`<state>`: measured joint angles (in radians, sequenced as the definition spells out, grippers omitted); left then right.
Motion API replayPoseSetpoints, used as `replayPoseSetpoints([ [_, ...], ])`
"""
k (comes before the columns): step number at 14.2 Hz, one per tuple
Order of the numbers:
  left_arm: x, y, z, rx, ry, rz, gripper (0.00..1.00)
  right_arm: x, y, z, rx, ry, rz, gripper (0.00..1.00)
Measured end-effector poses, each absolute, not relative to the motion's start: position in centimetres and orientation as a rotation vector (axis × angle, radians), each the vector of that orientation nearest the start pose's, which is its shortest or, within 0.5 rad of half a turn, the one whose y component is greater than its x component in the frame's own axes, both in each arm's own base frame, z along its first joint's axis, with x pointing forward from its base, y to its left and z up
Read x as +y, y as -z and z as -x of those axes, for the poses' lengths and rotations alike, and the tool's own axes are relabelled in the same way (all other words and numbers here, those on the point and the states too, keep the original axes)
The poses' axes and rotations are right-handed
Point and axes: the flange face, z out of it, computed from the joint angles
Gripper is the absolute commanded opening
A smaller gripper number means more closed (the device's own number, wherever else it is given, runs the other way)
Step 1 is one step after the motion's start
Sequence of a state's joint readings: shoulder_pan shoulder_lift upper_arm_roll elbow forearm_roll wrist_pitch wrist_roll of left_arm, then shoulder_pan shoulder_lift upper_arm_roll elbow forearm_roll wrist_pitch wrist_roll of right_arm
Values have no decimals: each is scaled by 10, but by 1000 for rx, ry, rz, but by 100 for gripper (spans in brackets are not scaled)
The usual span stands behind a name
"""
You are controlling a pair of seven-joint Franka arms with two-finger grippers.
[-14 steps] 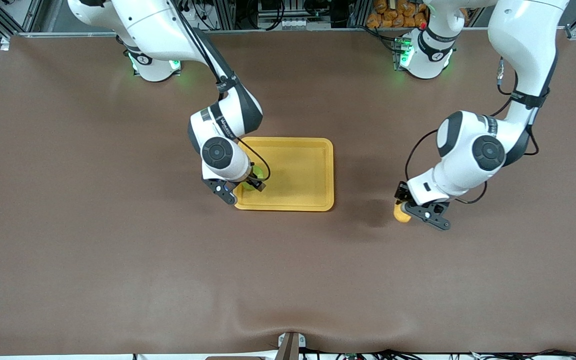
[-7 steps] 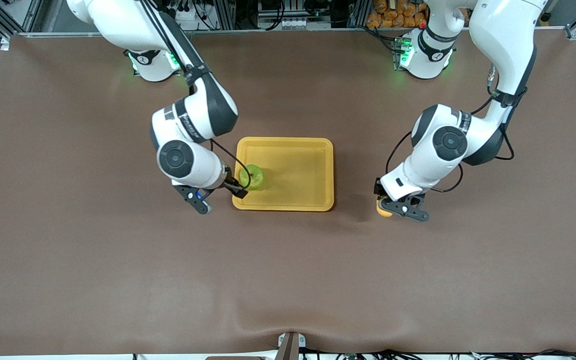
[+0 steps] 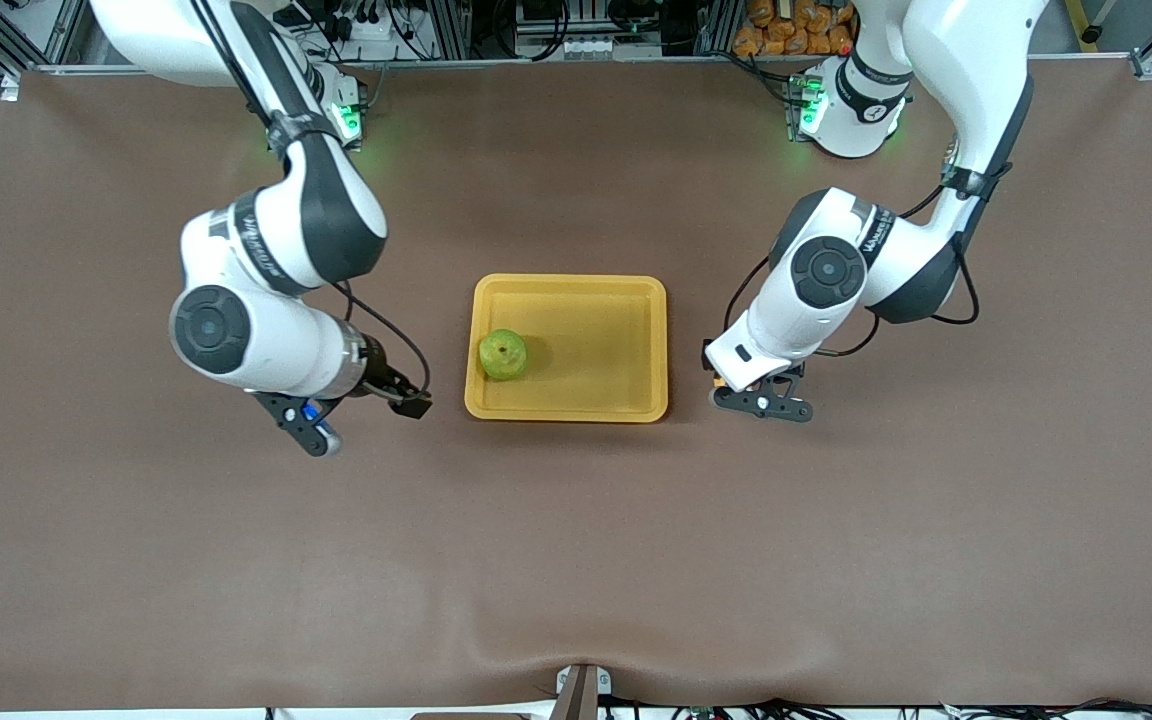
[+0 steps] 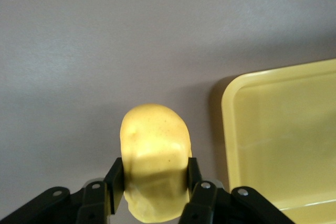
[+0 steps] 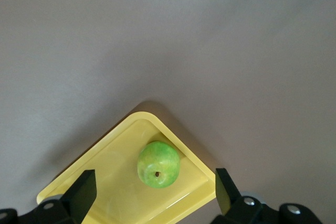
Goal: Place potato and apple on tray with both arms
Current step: 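Lower the potato onto the tray with the left gripper while the right gripper withdraws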
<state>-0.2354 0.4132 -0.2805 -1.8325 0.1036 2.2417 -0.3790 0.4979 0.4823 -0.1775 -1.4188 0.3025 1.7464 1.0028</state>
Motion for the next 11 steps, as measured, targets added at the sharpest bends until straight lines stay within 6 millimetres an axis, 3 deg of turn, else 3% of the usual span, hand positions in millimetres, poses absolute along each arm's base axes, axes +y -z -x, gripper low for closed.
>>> replayPoseSetpoints([
  [3, -332, -313, -559, 160, 0, 3179, 21, 237, -436, -639, 1130, -394, 2825, 100],
  [8, -385, -303, -536, 100, 20, 3154, 22, 173, -463, -659, 1110, -392, 2812, 100],
  [11, -409, -286, -525, 51, 55, 3108, 22, 142, -491, -662, 1111, -399, 2818, 100],
])
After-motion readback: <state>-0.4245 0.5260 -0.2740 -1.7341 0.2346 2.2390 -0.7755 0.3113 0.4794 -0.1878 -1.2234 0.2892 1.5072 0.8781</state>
